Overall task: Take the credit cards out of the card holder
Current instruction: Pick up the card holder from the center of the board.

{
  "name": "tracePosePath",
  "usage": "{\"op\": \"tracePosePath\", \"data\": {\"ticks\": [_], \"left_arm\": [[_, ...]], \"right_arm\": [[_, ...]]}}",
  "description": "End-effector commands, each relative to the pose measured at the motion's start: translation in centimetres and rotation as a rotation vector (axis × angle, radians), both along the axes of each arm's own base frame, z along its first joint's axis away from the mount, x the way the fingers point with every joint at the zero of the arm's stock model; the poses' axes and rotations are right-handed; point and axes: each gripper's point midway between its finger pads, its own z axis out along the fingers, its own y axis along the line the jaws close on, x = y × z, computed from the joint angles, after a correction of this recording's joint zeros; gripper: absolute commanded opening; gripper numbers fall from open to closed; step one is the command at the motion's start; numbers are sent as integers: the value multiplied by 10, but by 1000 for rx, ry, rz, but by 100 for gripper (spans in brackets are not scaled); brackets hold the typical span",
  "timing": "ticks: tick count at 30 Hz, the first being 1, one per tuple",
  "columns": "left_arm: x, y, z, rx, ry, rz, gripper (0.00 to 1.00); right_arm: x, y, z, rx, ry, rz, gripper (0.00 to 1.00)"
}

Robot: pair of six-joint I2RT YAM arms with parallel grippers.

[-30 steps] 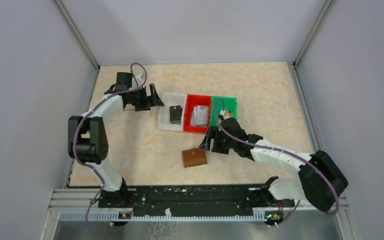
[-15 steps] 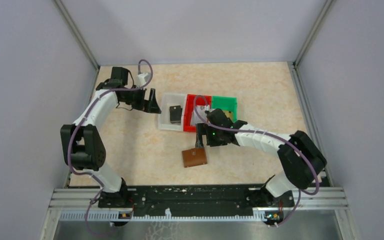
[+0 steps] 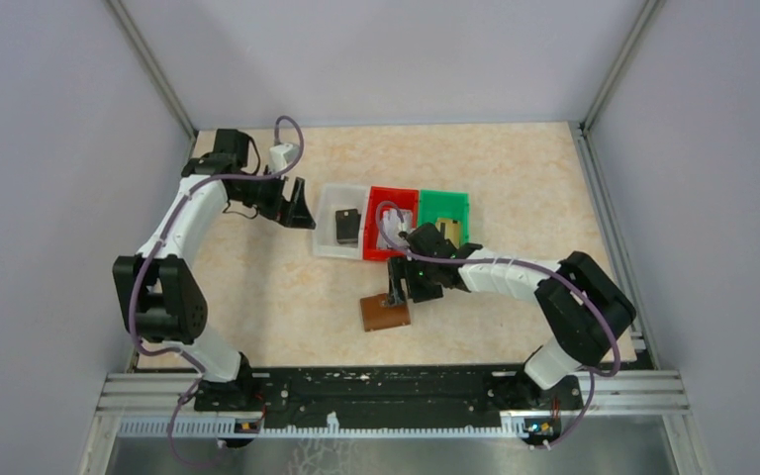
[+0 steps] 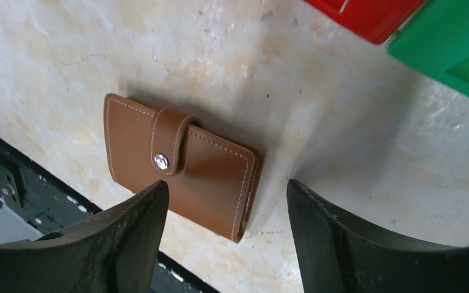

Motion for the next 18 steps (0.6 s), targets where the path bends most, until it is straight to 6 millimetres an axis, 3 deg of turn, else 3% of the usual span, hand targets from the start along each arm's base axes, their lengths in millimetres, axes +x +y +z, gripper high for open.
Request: {"op": "tracePosePath", "data": {"ticks": [1,4,7,12,18], "left_arm": [[-6,-2,27,-21,-61,-47,99],[-13,-3,33,-31,-61,-57,99],[-20,-5,37,-51,-63,-71,99],[-34,-11,32,-100,-43,-98,99],[-44,-17,32,-143,-22,-134,99]], "right_arm": [[-11,4,-8,44,35,-21,69],[-9,5,-15,35,43,-52,64],[-8,10,-17,61,38,-79,50],[-12,24,-2,191,17,-97,3],[-14,50,56,503,-72,-59,0]]}}
